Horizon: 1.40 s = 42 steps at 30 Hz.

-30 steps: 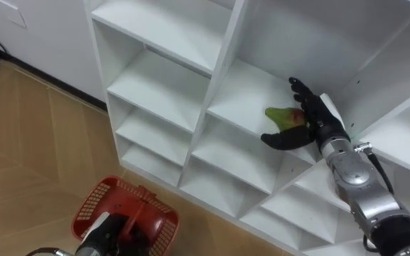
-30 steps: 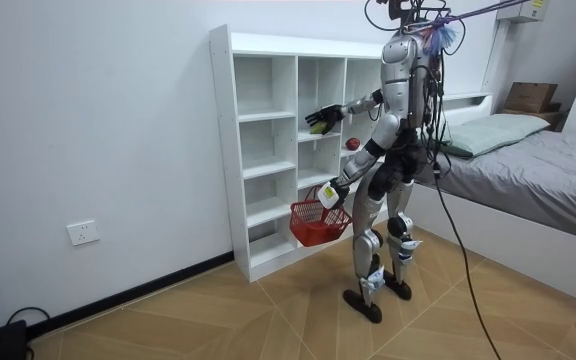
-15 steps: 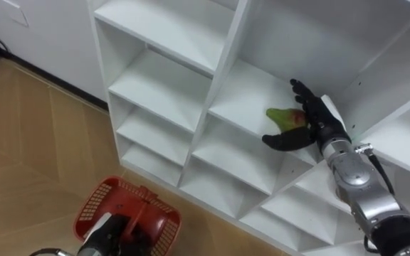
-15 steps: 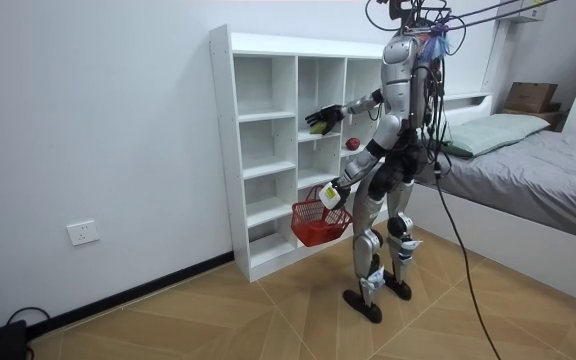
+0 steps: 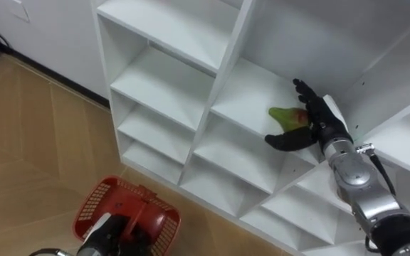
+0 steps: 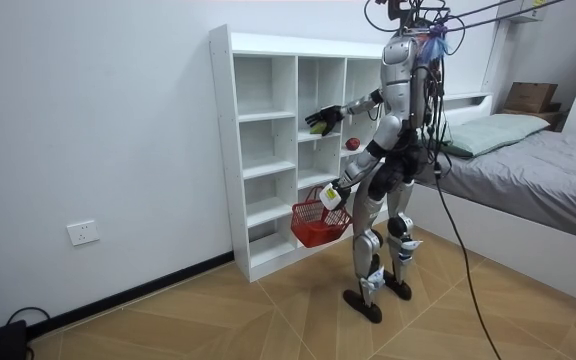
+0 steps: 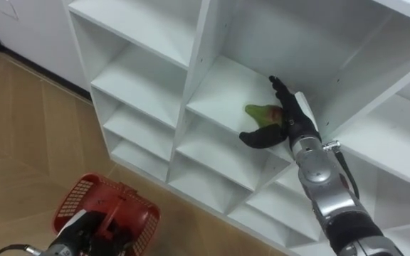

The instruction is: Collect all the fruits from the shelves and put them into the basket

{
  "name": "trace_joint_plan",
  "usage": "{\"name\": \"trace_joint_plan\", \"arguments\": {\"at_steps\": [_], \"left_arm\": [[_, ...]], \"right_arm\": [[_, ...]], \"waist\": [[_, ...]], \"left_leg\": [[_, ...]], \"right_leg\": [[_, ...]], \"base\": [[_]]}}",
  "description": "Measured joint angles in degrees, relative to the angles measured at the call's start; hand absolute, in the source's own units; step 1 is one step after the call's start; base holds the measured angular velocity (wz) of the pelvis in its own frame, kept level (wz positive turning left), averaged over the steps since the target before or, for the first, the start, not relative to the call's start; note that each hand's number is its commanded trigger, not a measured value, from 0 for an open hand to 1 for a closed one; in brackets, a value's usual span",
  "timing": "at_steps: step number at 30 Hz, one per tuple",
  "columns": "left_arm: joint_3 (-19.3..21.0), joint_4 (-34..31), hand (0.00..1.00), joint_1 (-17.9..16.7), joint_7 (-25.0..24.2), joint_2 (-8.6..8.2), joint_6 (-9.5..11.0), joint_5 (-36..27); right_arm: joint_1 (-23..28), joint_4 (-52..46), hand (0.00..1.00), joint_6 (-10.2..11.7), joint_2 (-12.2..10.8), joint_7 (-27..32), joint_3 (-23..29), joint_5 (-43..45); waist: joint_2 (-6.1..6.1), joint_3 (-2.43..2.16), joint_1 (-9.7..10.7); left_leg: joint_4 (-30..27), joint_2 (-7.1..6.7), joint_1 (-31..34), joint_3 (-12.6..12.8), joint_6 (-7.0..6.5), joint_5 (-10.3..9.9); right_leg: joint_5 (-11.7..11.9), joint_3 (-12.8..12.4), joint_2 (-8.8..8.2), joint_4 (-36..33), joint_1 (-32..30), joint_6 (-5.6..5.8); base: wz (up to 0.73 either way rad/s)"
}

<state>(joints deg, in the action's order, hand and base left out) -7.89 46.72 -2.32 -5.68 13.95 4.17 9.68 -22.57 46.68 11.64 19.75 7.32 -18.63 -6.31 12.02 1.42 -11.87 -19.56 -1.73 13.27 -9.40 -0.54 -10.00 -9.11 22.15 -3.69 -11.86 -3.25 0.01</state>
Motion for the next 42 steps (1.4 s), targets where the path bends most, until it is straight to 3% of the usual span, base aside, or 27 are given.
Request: {"name": "trace_joint_plan", "arguments": {"at_steps": [8, 19, 20, 21, 22, 23, 29, 42], "left_arm": [[0.4, -0.3, 1.0, 0.1, -0.3, 0.41, 0.0, 0.0], [0.8, -0.3, 1.0, 0.1, -2.8, 1.72, -0.4, -0.1], [0.8, -0.3, 1.0, 0.1, -2.9, 1.72, -0.6, -0.1], [0.8, -0.3, 1.0, 0.1, -2.9, 1.73, -0.6, -0.1], [0.8, -0.3, 1.0, 0.1, -3.0, 1.73, -0.8, -0.1], [0.8, -0.3, 1.0, 0.1, -3.2, 1.73, -1.0, -0.1], [0.8, -0.3, 1.0, 0.2, -3.5, 1.74, -1.6, -0.1], [0.8, -0.3, 1.0, 0.0, -3.5, 1.96, -1.7, -0.1]], "right_arm": [[-2.1, 3.1, 0.0, -1.7, 0.0, -0.4, 0.4, 1.3], [-3.9, 4.2, 0.0, -2.9, 0.1, -2.7, 1.8, 3.8], [-4.1, 4.6, 0.23, -3.0, 0.1, -2.9, 1.8, 4.2], [-4.3, 4.8, 0.63, -3.0, 0.1, -3.0, 1.8, 4.2], [-4.4, 5.0, 0.75, -3.0, 0.1, -3.1, 1.8, 4.3], [-4.4, 5.0, 1.0, -3.0, 0.1, -3.1, 1.8, 4.5], [-4.6, 4.5, 1.0, -2.5, 0.4, -3.3, 1.8, 7.2], [-6.7, 6.4, 1.0, -4.2, 0.6, -0.8, 1.7, 8.0]], "waist": [[0.36, 0.29, -1.2], [1.05, 0.6, -1.0], [1.03, 0.62, -1.0], [1.03, 0.62, -1.0], [1.02, 0.62, -1.1], [1.02, 0.63, -1.1], [1.03, 0.61, -1.0], [1.0, 0.64, -1.2]], "left_leg": [[0.0, -0.03, 0.3, 0.0, 0.0, 0.0], [-0.1, -0.07, 0.6, -0.1, -0.06, 0.0], [-0.2, -0.07, 0.6, -0.1, -0.06, 0.0], [-0.2, -0.07, 0.6, -0.1, -0.05, 0.0], [-0.2, -0.07, 0.6, -0.1, -0.05, 0.0], [-0.2, -0.04, 0.6, -0.1, -0.05, 0.0], [-0.2, -0.05, 0.5, -0.1, -0.05, 0.0], [-0.2, -0.08, 0.5, -0.1, -0.03, 0.1]], "right_leg": [[0.0, -0.1, -0.06, -0.4, -0.5, 0.01], [0.0, -0.1, -0.17, -0.8, -1.0, 0.01], [0.0, -0.1, -0.16, -0.8, -0.9, 0.01], [0.0, 0.0, -0.15, -0.8, -0.9, 0.01], [0.0, 0.0, -0.13, -0.8, -0.9, 0.01], [0.0, 0.0, -0.13, -0.8, -0.9, 0.01], [0.0, 0.0, -0.13, -0.8, -0.8, 0.0], [0.0, 0.2, -0.13, -0.8, -0.8, 0.0]], "base": [[0.0], [0.0], [0.0], [0.0], [0.0], [0.0], [0.0], [0.01]]}}
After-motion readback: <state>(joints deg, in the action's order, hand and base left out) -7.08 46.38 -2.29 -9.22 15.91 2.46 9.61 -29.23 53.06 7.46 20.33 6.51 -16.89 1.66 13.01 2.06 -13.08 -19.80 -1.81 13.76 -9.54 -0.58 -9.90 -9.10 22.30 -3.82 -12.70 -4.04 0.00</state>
